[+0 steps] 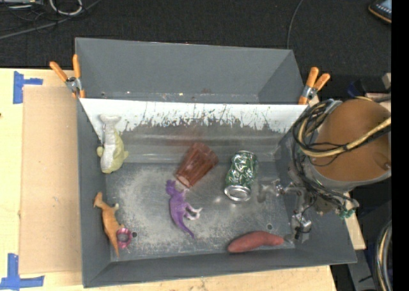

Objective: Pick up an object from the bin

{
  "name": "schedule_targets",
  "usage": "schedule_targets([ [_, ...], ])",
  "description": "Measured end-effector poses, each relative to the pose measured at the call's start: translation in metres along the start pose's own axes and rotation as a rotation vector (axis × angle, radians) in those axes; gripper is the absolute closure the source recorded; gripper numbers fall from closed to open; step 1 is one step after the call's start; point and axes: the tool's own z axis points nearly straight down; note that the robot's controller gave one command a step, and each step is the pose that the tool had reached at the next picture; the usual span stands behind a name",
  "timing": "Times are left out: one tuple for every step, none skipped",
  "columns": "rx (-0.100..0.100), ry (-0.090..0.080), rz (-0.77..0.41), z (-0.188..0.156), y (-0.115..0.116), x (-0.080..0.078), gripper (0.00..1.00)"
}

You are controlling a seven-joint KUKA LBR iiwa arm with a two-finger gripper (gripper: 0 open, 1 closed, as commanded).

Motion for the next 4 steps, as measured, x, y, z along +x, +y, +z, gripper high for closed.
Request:
schedule_targets([
  [-0.003, 0.003, 0.009, 0.052, 0.011, -0.004, 0.0],
  [0.001, -0.001, -0.248, 0.074, 0.022, -0.003, 0.0],
  [-0.002, -0.001, -0.213, 0.098, 0.037, -0.012, 1.0],
  [-0.002, -0.001, -0.213, 0.098, 0.037, -0.012, 1.0],
])
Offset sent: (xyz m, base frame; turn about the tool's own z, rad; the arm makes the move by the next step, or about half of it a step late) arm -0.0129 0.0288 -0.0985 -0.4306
